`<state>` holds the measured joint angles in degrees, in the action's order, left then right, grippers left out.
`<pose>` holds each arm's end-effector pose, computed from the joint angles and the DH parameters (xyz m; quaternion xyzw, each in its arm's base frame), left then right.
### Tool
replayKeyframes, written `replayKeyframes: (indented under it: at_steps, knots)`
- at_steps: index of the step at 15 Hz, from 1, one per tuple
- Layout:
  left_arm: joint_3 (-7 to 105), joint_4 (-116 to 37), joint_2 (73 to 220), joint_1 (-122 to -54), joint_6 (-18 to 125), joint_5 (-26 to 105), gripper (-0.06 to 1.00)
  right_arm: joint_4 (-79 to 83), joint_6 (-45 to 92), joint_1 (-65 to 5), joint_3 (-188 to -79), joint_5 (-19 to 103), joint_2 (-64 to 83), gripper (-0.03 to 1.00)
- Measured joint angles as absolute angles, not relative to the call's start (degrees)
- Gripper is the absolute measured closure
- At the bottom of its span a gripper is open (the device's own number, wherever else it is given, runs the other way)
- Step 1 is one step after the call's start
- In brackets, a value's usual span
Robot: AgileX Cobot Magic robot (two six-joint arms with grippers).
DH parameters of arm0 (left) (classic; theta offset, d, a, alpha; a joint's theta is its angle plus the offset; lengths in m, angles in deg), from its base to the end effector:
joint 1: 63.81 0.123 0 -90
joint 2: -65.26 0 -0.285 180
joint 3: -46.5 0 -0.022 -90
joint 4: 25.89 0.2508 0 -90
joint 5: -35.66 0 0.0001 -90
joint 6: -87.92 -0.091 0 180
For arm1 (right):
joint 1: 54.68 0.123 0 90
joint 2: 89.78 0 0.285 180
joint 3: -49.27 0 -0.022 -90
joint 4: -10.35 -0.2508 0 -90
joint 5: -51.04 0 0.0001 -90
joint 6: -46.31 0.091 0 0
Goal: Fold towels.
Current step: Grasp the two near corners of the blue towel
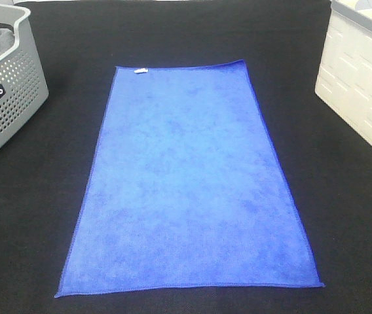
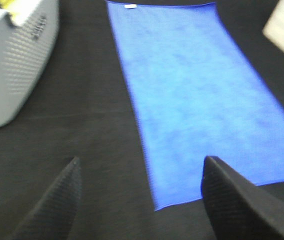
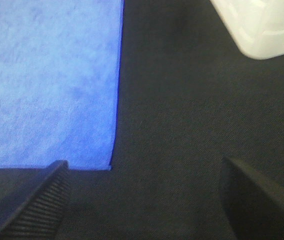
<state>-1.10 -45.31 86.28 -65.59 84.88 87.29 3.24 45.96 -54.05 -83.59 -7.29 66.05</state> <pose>0.0358 -0.0249 0.2950 0.0110 0.8550 -0.1614 0.4928 0.0402 0.0100 0.2833 -0.0007 0.9033 0.0626 0.4245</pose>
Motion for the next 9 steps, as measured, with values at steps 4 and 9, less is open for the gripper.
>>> replayKeyframes:
  at_steps: [4,9]
  knots:
    - [-1.10,-55.34,104.22,-65.59,82.82,84.08,0.29,-1.80,45.91,-54.05,-83.65,-4.88,49.78,0.20]
    - [-1.10,-64.45,121.86,-65.59,71.82,81.16,0.29,-6.10,41.72,-54.05,-83.65,0.33,34.14,0.20]
